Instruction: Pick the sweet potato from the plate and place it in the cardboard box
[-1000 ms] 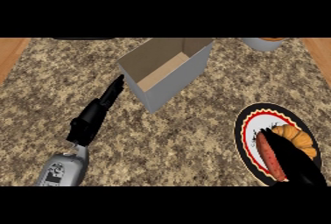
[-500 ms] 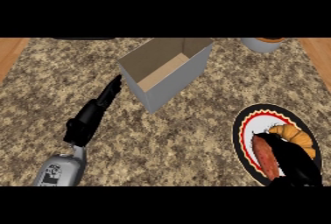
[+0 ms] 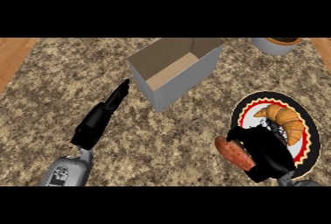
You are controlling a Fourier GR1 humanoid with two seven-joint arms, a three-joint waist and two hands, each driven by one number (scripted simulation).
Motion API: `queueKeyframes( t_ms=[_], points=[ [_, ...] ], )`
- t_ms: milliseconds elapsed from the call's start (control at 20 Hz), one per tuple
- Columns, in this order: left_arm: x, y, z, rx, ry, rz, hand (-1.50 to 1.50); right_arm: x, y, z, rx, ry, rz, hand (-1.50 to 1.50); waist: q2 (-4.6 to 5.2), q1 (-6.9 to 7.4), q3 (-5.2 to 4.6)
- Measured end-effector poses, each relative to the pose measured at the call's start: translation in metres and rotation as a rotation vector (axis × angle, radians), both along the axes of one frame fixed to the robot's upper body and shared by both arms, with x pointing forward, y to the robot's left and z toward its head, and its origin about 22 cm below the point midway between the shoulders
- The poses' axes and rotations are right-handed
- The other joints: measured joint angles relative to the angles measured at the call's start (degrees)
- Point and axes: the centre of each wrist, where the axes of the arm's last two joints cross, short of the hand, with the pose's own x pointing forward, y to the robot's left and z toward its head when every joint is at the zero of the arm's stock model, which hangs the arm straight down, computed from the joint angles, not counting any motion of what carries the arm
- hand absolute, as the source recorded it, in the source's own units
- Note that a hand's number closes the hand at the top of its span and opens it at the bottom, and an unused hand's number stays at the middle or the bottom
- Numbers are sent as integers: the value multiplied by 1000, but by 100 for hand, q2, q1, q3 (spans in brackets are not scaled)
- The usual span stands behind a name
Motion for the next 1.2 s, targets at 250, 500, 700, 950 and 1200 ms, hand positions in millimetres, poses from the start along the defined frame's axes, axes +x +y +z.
queueKeyframes(
  t_ms=[250, 500, 700, 950, 1200],
  points=[
    [5, 0, 5, 1, -6, 2, 0, 20, 52, 24, 51, -156, 362, 150, 10, -18, 29],
    [7, 15, 6, 2, -2, 35, 0, 26, 70, 57, 143, -258, 517, 150, -7, -209, 35],
    [9, 15, 3, 2, 2, 51, 0, 18, 61, 97, 216, -279, 592, 150, -18, -303, 35],
    [5, 9, 5, 1, 5, 61, 0, 0, 44, 141, 356, -302, 618, 150, -29, -343, 36],
    [3, 14, 3, -2, 12, 56, 0, -8, 36, 179, 465, -312, 548, 150, -27, -335, 33]
  ],
)
